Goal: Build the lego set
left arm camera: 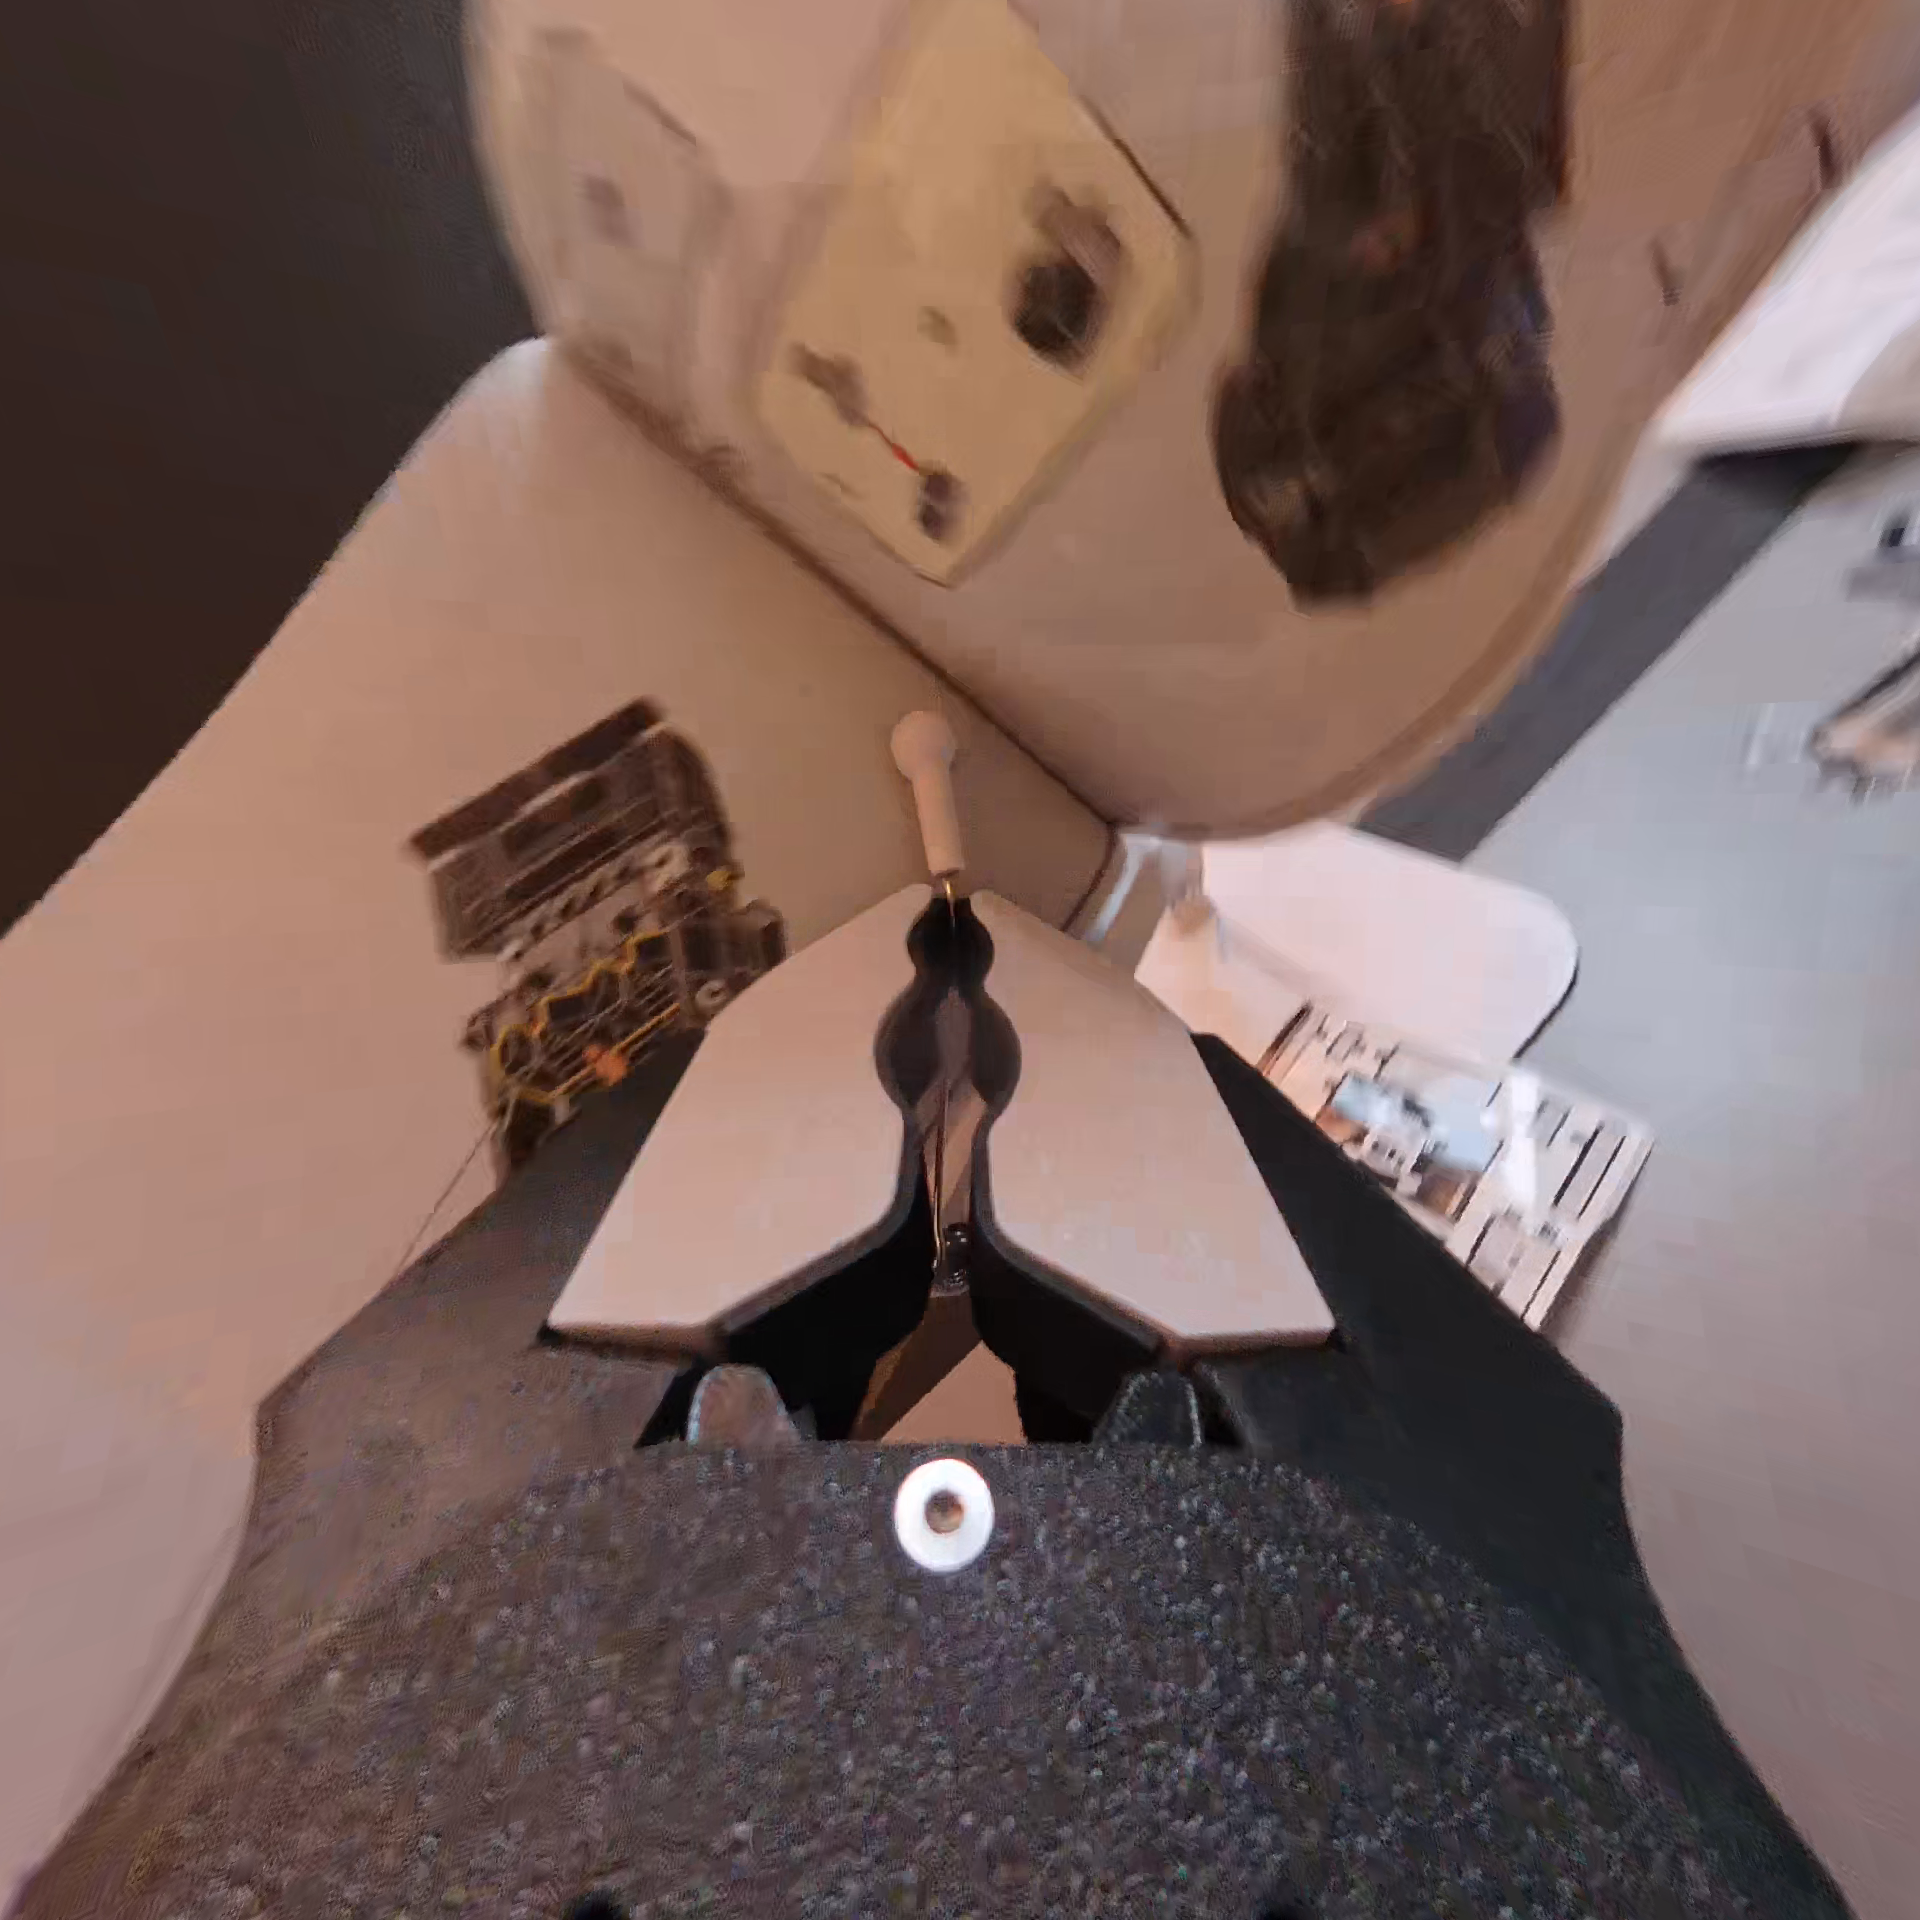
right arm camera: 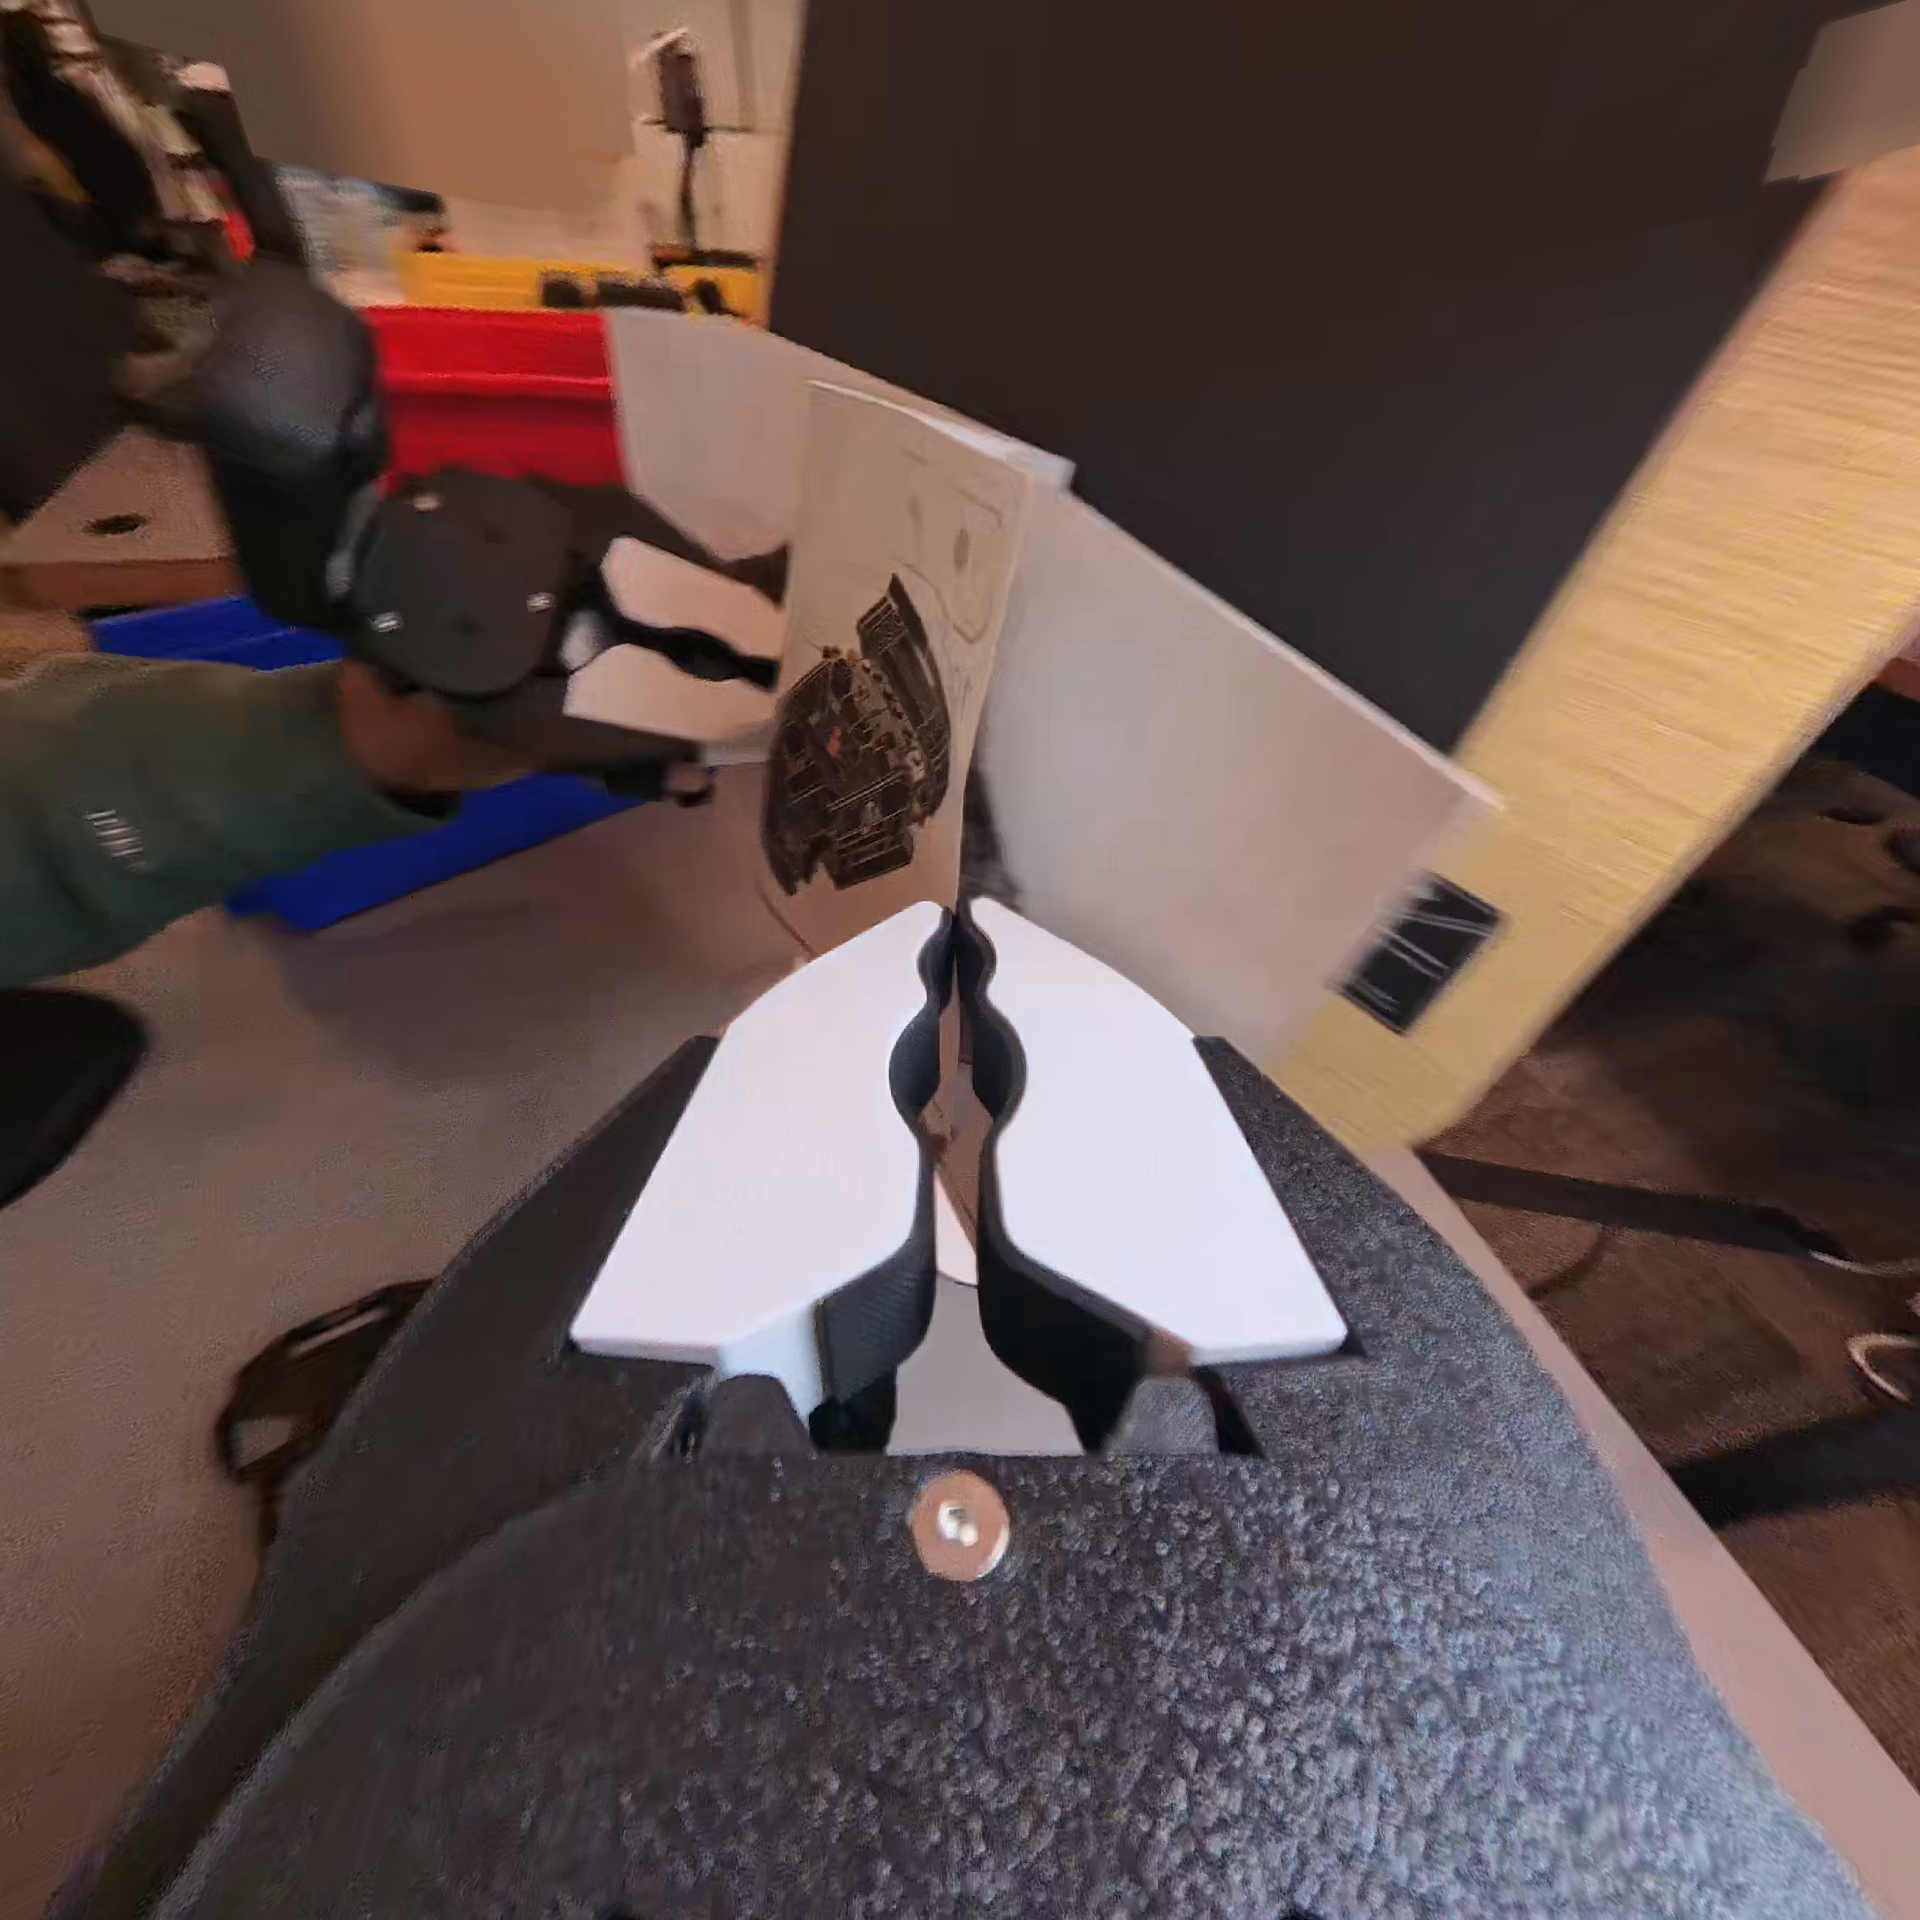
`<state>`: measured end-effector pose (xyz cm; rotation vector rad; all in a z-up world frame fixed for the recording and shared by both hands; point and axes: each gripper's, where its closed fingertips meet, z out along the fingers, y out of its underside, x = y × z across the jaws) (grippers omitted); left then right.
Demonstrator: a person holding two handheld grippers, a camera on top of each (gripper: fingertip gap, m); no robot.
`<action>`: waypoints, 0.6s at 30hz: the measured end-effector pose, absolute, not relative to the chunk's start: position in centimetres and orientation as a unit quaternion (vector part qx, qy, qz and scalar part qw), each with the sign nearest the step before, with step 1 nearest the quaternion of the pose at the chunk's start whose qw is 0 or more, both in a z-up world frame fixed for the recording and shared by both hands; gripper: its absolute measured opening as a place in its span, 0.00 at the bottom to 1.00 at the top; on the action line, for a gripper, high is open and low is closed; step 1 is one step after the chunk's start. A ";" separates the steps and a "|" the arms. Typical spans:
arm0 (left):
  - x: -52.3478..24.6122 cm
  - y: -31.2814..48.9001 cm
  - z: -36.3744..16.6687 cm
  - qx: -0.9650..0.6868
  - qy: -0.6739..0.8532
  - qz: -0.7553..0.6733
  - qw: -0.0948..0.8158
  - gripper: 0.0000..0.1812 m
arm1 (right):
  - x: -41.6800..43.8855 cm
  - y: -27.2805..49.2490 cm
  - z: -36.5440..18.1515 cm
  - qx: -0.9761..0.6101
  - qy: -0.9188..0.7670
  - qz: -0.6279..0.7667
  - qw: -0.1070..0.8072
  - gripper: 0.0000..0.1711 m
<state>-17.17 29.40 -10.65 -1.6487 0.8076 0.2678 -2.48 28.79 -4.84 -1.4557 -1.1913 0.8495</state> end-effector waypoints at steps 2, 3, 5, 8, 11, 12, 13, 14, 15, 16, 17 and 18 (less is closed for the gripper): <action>-17.9 29.2 -9.7 -0.713 0.285 0.052 0.639 0.01 | -4.5 26.2 -5.0 -0.594 -0.535 0.354 0.485 0.00; -18.3 29.1 -9.4 -0.714 0.259 0.026 0.650 0.01 | -5.6 25.5 -5.4 -0.597 -0.551 0.337 0.476 0.00; -18.9 28.9 -9.0 -0.713 0.212 -0.016 0.668 0.01 | -8.0 24.5 -6.0 -0.603 -0.574 0.296 0.469 0.00; -20.1 28.5 -8.5 -0.711 0.161 -0.055 0.683 0.01 | -11.4 24.1 -6.2 -0.601 -0.591 0.247 0.478 0.00; -21.5 28.2 -8.4 -0.712 0.117 -0.091 0.686 0.02 | -14.5 24.5 -6.3 -0.579 -0.606 0.240 0.489 0.00; -22.0 28.1 -8.5 -0.712 0.101 -0.102 0.687 0.02 | -15.6 24.4 -6.3 -0.571 -0.609 0.261 0.485 0.00; -22.5 28.0 -8.5 -0.710 0.086 -0.115 0.690 0.02 | -16.6 24.2 -6.2 -0.564 -0.611 0.285 0.478 0.00; -23.0 27.8 -8.7 -0.706 0.069 -0.130 0.693 0.02 | -17.5 24.1 -6.2 -0.555 -0.614 0.303 0.472 0.00; -23.4 27.6 -8.8 -0.701 0.052 -0.146 0.696 0.03 | -18.3 24.1 -6.2 -0.545 -0.620 0.311 0.471 0.00; -23.8 27.5 -8.9 -0.696 0.036 -0.161 0.699 0.03 | -19.0 24.2 -6.3 -0.535 -0.627 0.315 0.470 0.01; -24.1 27.3 -9.1 -0.690 0.023 -0.173 0.702 0.03 | -19.6 24.1 -6.6 -0.528 -0.635 0.324 0.461 0.06; -24.3 27.2 -9.2 -0.684 0.011 -0.183 0.706 0.03 | -20.1 23.8 -7.2 -0.526 -0.644 0.336 0.443 0.13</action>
